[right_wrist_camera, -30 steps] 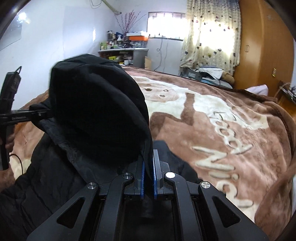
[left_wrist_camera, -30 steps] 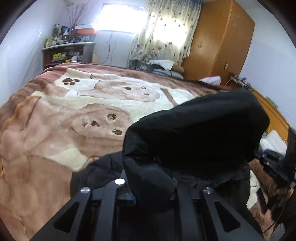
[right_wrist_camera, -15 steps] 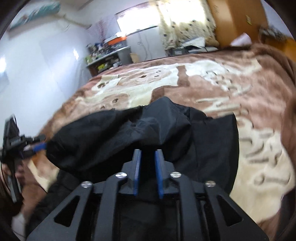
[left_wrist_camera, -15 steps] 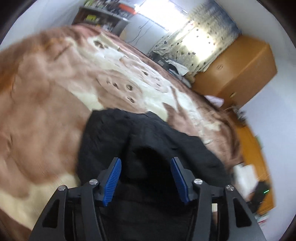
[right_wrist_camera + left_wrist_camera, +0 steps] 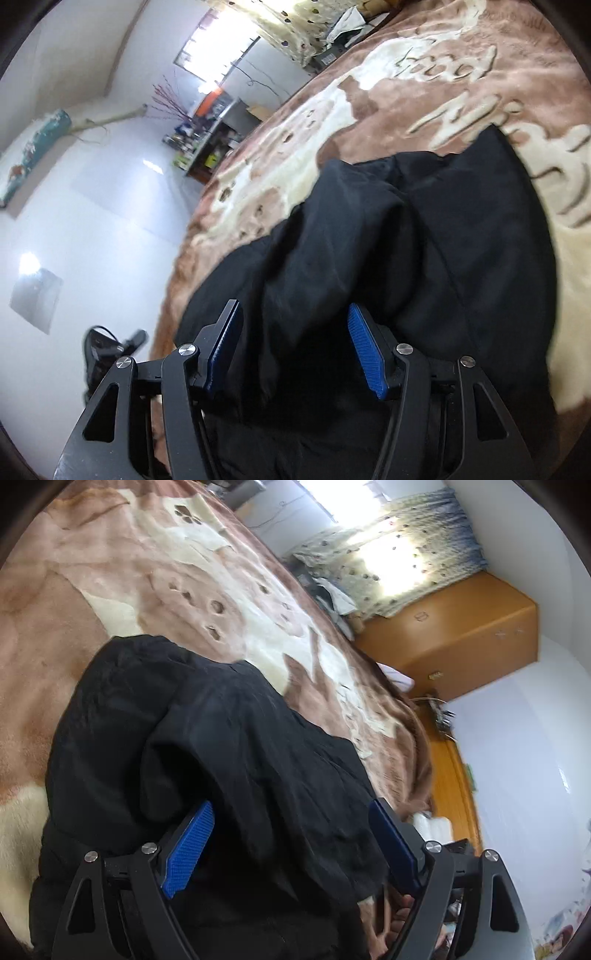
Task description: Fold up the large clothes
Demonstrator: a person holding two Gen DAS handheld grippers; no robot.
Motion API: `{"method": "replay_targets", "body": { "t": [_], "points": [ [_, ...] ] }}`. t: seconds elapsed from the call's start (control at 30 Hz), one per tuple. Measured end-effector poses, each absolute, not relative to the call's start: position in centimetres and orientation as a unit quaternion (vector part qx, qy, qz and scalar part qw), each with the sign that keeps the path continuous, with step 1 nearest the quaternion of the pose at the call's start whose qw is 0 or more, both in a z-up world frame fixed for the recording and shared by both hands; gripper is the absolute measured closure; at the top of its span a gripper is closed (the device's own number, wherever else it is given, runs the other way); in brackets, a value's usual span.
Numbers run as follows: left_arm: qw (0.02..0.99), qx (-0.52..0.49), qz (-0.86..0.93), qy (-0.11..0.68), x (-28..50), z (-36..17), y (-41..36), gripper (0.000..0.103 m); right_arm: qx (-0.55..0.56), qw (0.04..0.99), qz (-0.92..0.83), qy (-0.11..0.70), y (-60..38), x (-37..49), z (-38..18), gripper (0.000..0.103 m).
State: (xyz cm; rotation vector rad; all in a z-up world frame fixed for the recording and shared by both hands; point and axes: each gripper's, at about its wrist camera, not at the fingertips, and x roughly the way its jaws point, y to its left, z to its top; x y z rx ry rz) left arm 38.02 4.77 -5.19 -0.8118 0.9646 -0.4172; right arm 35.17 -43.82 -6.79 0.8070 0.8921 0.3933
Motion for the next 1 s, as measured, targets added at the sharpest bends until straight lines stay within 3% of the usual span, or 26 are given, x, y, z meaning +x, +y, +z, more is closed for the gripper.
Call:
{"method": "replay_targets", "body": {
  "t": [0.23, 0.33, 0.37, 0.47, 0.63, 0.67, 0.83, 1.0],
  "points": [
    [0.776, -0.391, -0.172, 0.465, 41.9, -6.3, 4.9, 0.018, 0.436, 0.778, 0.168, 0.419, -44.2, 40.2, -8.4, 0.045],
    [0.772, -0.397, -0.161, 0.469, 42.7, -6.8, 5.2, 0.022, 0.388, 0.833, 0.171, 0.356, -43.9, 40.4, -5.3, 0.083],
    [0.772, -0.401, -0.155, 0.469, 42.9, -6.9, 5.3, 0.023, 0.379, 0.844, 0.181, 0.334, -43.9, 40.1, -4.3, 0.086],
    [0.782, -0.384, -0.140, 0.471, 43.2, -6.8, 5.6, 0.042, 0.337, 0.868, 0.192, 0.311, -43.3, 38.4, -2.3, 0.091],
    [0.805, -0.342, -0.132, 0.467, 43.3, -6.0, 6.1, 0.083, 0.338, 0.858, 0.178, 0.342, -43.8, 34.7, -4.7, 0.095],
    [0.808, -0.334, -0.130, 0.467, 43.4, -5.9, 6.2, 0.087, 0.337, 0.859, 0.171, 0.345, -44.0, 33.5, -5.4, 0.095],
    [0.827, -0.282, -0.112, 0.473, 43.4, -6.0, 6.6, 0.088, 0.367, 0.830, 0.133, 0.399, -44.4, 32.0, -10.0, 0.096],
    [0.823, -0.283, -0.089, 0.485, 42.4, -7.3, 7.7, 0.088, 0.374, 0.825, 0.095, 0.413, -45.2, 31.2, -10.8, 0.097]
  ]
}}
